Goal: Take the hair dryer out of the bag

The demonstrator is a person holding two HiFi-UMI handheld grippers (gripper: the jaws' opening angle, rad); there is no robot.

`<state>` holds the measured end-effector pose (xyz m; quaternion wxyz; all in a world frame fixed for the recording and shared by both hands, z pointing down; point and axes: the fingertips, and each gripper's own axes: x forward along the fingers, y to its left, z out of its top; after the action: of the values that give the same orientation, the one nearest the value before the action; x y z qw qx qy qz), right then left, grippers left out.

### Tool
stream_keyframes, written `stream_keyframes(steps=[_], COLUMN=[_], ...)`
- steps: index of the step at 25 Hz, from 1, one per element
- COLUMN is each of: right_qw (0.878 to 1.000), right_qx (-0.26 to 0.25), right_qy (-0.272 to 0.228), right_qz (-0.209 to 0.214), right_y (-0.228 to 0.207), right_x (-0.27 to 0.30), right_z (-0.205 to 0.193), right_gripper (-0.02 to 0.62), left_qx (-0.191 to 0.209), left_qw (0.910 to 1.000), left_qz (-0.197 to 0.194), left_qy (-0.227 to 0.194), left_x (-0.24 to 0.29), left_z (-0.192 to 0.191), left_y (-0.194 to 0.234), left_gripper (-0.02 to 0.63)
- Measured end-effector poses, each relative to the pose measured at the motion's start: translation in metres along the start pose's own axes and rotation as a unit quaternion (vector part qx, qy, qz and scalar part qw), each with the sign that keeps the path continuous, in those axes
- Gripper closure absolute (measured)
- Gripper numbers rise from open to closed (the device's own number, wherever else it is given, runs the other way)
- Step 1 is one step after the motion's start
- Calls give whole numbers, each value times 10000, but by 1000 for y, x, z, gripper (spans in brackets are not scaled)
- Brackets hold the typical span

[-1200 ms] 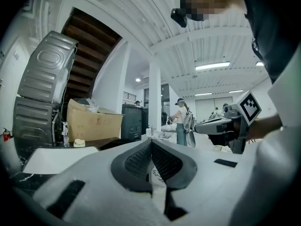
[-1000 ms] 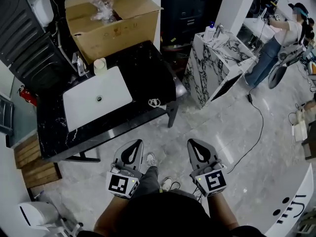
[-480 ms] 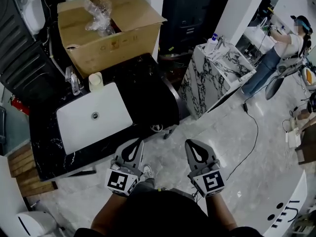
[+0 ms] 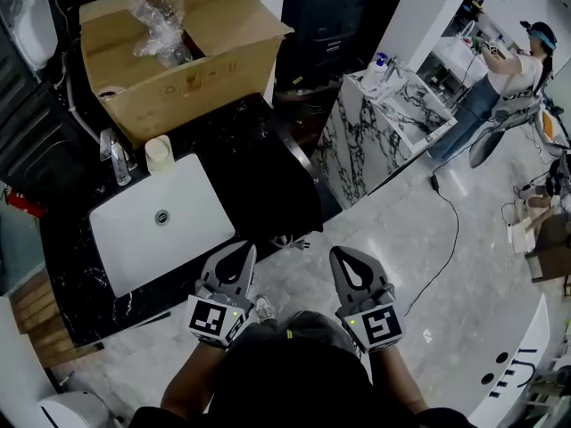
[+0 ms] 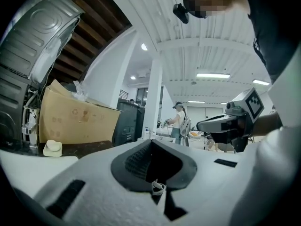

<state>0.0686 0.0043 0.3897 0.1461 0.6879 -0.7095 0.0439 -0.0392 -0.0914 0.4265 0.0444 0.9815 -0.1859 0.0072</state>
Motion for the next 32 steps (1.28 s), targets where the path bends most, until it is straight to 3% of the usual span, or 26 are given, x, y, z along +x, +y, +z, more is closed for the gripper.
stream_keyframes(steps=[6, 12, 17, 21, 28, 32], right_qw=[9998, 9973, 9877, 9735, 9335, 9136], right_qx=[-7, -227, -812, -1389, -2413, -2696], right_qy=[8, -139, 62, 274, 681, 968], right_qz=[180, 688, 1333, 1798, 2565, 2885], right_y=[-8, -18, -8, 5, 26, 34], right_x=[11, 35, 57, 70, 98, 116], right_z=[-1, 0, -16, -36, -74, -99], right_gripper=[583, 582, 581, 572, 423, 377], left_qx=[-24, 27, 37, 33, -56, -81], left_qw=[10000, 9979, 9951, 9940, 9899, 9882], left_qz=[61, 641, 990, 1083, 1396, 1506], left_qy=[45, 24, 64, 120, 239, 273], left_x=[11, 12, 13, 15, 1, -4], left_z=[2, 7, 7, 3, -4, -7], left_y=[-5, 2, 5, -1, 5, 4], left_gripper=[586, 586, 586, 586, 586, 586])
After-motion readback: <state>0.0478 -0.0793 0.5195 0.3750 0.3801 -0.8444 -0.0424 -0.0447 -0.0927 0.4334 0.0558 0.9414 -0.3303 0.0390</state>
